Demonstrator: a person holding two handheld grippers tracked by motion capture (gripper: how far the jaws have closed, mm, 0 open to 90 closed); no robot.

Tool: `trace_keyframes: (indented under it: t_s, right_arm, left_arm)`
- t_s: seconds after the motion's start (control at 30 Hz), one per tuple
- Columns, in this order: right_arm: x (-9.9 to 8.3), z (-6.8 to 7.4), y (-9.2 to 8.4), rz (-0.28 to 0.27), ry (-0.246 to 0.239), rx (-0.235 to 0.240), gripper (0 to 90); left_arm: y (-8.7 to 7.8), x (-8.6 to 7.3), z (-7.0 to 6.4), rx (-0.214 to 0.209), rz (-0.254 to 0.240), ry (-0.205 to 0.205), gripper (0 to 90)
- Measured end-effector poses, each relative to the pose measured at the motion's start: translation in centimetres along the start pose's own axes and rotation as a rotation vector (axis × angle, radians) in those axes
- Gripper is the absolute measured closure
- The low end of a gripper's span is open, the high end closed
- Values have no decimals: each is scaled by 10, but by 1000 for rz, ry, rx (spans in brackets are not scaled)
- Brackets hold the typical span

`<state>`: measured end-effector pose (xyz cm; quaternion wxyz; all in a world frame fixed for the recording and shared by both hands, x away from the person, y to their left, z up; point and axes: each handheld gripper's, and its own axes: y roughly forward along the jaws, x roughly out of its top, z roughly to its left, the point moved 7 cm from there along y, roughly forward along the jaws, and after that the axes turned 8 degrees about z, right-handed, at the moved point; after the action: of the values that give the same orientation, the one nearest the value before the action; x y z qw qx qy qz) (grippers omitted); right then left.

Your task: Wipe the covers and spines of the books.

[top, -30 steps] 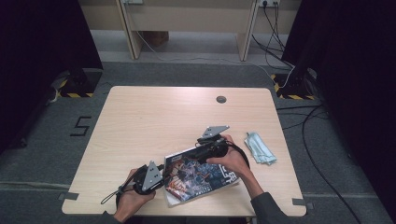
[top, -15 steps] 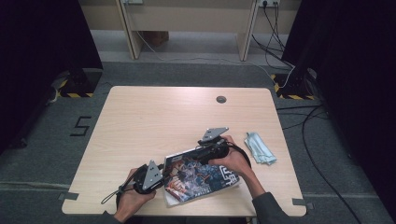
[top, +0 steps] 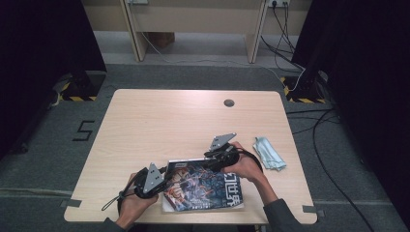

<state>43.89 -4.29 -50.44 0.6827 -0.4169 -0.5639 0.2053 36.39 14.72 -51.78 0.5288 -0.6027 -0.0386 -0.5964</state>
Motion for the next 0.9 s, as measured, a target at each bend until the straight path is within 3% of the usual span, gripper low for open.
trace_keyframes:
  t_s: [0.27,0.53,0.9]
  right_arm:
    - [1,8,2,15,-49,31,621]
    - [5,17,1,52,-100,40,704]
    - [3,24,4,95,-143,44,751]
  left_arm:
    - [-1,6,-1,7,-24,30,722]
    - [-1,6,6,31,-10,17,708]
    - [1,7,6,34,-10,8,697]
